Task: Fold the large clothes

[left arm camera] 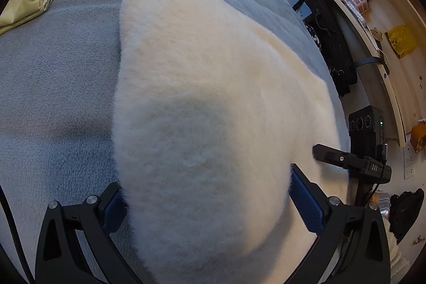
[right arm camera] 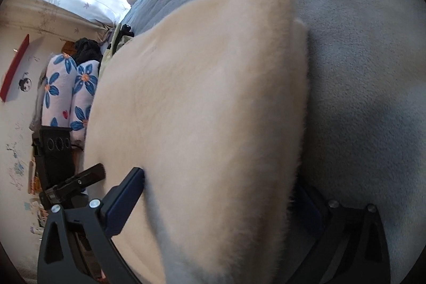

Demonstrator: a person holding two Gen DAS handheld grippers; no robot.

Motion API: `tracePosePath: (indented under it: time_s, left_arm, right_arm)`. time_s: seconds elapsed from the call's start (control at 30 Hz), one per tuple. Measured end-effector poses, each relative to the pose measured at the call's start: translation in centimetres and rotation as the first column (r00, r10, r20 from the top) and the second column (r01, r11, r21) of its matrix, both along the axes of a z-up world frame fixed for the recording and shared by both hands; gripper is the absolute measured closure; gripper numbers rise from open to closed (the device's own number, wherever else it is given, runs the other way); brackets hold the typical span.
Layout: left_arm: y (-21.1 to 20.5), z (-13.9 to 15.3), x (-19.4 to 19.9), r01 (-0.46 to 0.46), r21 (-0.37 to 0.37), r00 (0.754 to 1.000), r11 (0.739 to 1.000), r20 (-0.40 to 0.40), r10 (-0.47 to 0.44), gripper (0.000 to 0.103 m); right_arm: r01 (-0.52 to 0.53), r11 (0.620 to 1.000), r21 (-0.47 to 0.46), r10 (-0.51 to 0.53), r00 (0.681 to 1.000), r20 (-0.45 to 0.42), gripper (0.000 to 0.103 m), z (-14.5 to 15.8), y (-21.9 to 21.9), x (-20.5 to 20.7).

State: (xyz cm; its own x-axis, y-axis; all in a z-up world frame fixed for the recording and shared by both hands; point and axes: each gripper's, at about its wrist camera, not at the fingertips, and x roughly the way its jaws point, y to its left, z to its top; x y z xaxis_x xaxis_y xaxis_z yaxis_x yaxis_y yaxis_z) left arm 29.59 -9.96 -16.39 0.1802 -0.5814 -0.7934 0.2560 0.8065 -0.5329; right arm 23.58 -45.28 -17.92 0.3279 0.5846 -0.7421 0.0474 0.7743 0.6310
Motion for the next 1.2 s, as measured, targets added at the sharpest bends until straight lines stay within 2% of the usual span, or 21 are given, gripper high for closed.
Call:
tracePosePath:
  time_s: [0.03, 0.07, 0.2, 0.33, 0.43, 0.6, 0.7, 0.8, 1.0, 1.2]
  left_arm:
    - [0.0, 0.0, 0.1, 0.0, 0.002, 1.0, 1.0, -0.006, 0.0, 0.0]
    - [-0.1, 0.0, 0.3, -0.004, 0.004, 1.0, 1.0, -0.01, 0.004, 0.0]
    - [-0.9, 0.6, 0.2, -0.03, 0.036, 1.0, 0.999, 0.006, 0.03, 0.002]
    - [-1.6, 1.8, -0.6, -0.037, 0.086, 0.997, 0.996, 0.065, 0.031, 0.015]
    - [-1.8, 2.9, -1.1, -0.042, 0.12, 0.994, 0.992, 0.106, 0.03, 0.024]
    - [-2.0, 5.8, -2.1, -0.043, 0.177, 0.983, 0.983, 0.182, 0.011, 0.029]
    - [-1.0, 7.4, -2.8, -0.041, 0.192, 0.981, 0.981, 0.196, 0.003, 0.03]
    - [0.9, 8.6, -3.5, -0.049, 0.205, 0.981, 0.978, 0.194, 0.009, 0.03]
    - [6.8, 11.4, -4.6, -0.103, 0.219, 0.977, 0.97, 0.203, 0.058, 0.03]
    - [16.0, 14.2, -5.5, -0.183, 0.213, 0.966, 0.96, 0.219, 0.136, 0.03]
  right_arm:
    - [-0.004, 1.0, 0.006, 0.004, 1.0, 0.006, 0.015, 0.2, 0.1, 0.0]
    - [-0.002, 1.0, 0.011, 0.002, 1.0, 0.005, 0.017, 0.3, 0.1, 0.0]
    - [0.008, 1.0, 0.017, -0.008, 1.0, 0.005, 0.034, 0.9, -0.1, -0.2]
    - [0.021, 0.999, -0.03, -0.021, 0.999, 0.026, 0.049, 2.2, 0.3, -0.6]
    - [0.032, 0.997, -0.063, -0.029, 0.998, 0.052, 0.056, 3.6, 0.8, -1.0]
    - [0.026, 0.993, -0.113, -0.016, 0.996, 0.091, 0.059, 6.2, 2.9, -2.0]
    - [0.009, 0.99, -0.138, 0.006, 0.995, 0.103, 0.06, 7.5, 5.0, -2.6]
    - [-0.002, 0.992, -0.123, 0.014, 0.995, 0.103, 0.06, 8.4, 7.0, -3.2]
    - [-0.054, 0.994, -0.097, 0.066, 0.991, 0.121, 0.06, 10.3, 12.6, -3.5]
    - [-0.111, 0.992, -0.064, 0.12, 0.977, 0.175, 0.06, 13.9, 20.4, -2.0]
